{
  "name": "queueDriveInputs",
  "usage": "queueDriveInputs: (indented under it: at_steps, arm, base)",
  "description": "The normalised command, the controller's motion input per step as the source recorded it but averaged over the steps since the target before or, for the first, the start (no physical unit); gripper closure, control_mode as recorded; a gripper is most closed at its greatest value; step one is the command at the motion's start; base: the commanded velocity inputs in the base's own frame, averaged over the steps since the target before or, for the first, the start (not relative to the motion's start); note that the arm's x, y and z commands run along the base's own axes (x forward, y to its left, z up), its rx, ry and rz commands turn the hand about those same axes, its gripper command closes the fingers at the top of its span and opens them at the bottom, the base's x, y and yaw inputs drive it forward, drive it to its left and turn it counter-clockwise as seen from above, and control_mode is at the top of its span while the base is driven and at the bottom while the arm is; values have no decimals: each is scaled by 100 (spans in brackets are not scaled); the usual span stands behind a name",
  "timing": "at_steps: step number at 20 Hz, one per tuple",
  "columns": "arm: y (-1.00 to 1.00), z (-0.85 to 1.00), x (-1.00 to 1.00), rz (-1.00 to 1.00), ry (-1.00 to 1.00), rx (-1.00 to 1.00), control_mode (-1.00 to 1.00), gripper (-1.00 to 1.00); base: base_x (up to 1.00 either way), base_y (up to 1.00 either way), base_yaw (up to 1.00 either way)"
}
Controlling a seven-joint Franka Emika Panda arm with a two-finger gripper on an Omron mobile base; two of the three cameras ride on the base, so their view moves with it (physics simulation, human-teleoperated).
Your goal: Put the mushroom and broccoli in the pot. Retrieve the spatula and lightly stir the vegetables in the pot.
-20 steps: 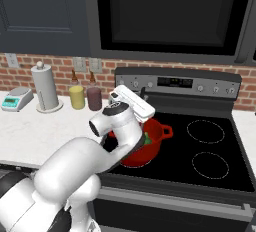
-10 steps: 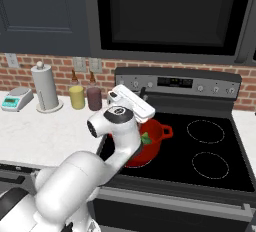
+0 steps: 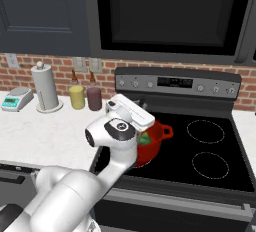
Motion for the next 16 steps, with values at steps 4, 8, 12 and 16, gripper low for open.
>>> queueDriveInputs:
  at_steps: [4,8,12,16]
  arm:
    - [0,-45,0,0,9,-5,-100,100]
    - [0,-56,6,0,5,-4,-100,100]
    - [0,-56,19,0,7,-2,-100,100]
    - [0,-37,42,0,0,0,-100,100]
  base:
    - [0,0,0]
    - [0,0,0]
    - [0,0,0]
    - [0,0,0]
